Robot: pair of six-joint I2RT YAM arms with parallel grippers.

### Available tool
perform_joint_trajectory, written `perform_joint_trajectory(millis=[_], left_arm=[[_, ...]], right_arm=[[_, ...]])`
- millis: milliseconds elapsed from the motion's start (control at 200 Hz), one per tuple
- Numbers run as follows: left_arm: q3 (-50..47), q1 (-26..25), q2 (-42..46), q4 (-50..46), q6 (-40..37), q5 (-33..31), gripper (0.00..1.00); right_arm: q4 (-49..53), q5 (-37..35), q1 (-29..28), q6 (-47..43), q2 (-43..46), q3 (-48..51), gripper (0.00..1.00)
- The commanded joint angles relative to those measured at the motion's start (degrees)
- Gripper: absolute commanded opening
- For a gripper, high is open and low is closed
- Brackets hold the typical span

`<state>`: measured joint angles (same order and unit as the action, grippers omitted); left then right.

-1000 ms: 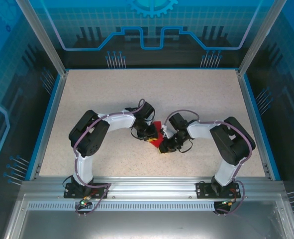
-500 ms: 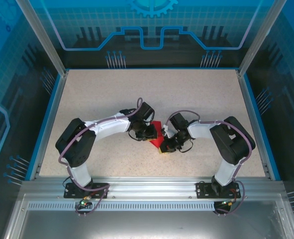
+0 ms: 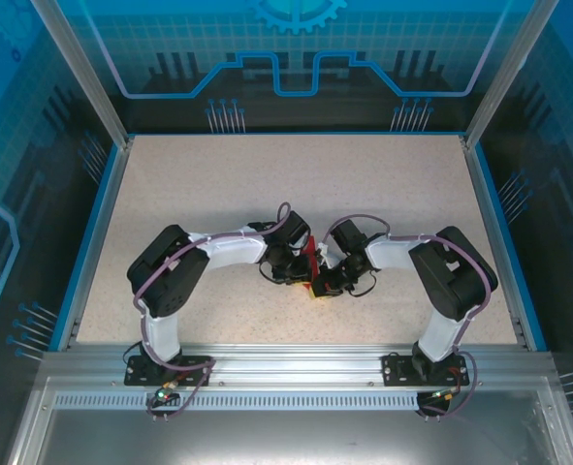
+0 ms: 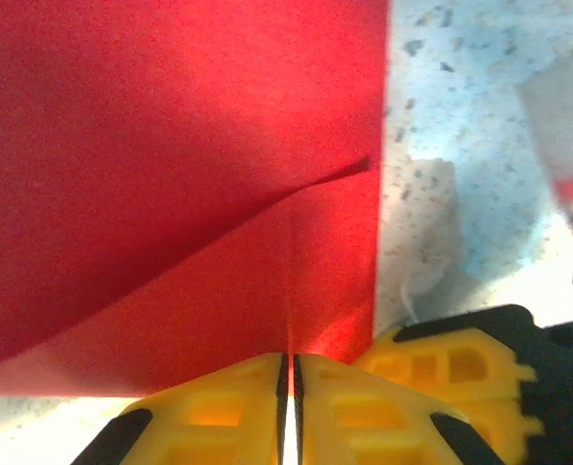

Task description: Fold a paper plane with a square sheet of paper (fold left side to right side)

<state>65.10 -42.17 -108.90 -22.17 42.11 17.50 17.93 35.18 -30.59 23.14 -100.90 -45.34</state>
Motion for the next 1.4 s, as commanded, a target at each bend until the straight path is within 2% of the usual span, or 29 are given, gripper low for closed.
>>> perform_joint_trajectory(millis=[0,215,670,840,1045,1165,1391], left_arm=[[0.72,-0.31,-2.41,-1.28,-0.21,-1.37,0.14],[-0.64,0.95,-4.06,-0.75,-2.32,-3.99,0.13],[-1.82,13.73,-3.21,-1.93,-11.45,-6.31,0.14],[0.47,15.87,-1.06,-4.21,-14.0,-6.49,0.15],[-1.25,15.57,8.76,-4.02,-13.31,-4.34,0.19],[-4.32,12.8,14.28,-2.15,-12.49,-2.01,0.2],[-3.75,4.63,11.34,0.89,-10.42,0.12,0.19]], right_arm=[[6.39,-12.12,0.62,1.25,-4.23,3.15,0.0],[7.64,-13.77,0.63,1.96,-4.41,2.98,0.0],[8.2,-14.26,1.17,2.26,-4.16,2.89,0.0],[8.01,-14.05,1.23,2.05,-4.19,2.7,0.0],[8.3,-14.04,1.6,1.63,-4.04,1.94,0.0],[9.11,-13.91,2.0,0.89,-4.04,0.79,0.0],[9.75,-14.2,2.38,0.48,-4.12,0.24,0.0]])
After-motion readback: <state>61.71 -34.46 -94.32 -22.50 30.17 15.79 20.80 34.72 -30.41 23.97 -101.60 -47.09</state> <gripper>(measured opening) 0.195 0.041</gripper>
